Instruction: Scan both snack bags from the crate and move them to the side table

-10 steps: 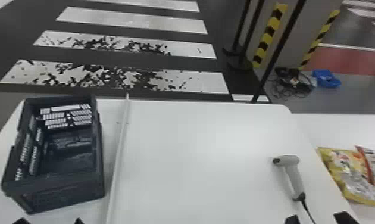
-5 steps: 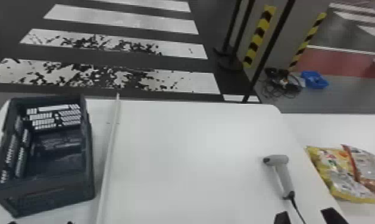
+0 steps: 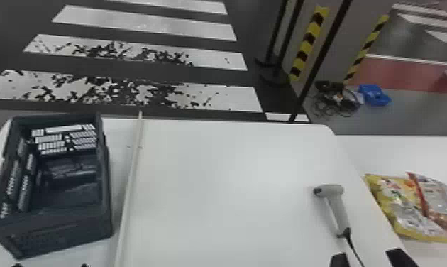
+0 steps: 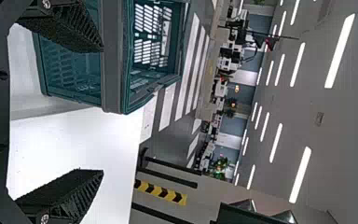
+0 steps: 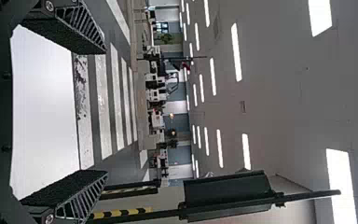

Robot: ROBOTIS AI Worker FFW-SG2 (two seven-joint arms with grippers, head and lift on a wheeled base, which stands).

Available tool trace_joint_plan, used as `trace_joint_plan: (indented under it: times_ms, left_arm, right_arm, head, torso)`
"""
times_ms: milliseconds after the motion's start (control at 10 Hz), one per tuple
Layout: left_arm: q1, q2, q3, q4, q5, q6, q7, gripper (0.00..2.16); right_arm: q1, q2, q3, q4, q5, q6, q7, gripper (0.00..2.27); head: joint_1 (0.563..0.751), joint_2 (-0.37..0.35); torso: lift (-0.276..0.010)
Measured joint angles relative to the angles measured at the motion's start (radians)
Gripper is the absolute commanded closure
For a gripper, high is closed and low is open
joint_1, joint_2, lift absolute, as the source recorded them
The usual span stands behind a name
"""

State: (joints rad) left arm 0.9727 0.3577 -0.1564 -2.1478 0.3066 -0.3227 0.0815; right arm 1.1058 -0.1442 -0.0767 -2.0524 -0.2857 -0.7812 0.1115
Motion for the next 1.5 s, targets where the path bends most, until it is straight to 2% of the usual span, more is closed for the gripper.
trace_joint_plan:
  times_ms: [1500]
  left_arm:
    - [-0.005, 0.002, -0.002, 0.011, 0.009, 0.000, -0.047, 0.07]
  right_arm:
    - [0.016, -0.006, 0.024, 0.029, 0.046, -0.091, -0.022, 0.08]
  head:
    - [0.695, -0.222]
  torso:
    - [-0.095]
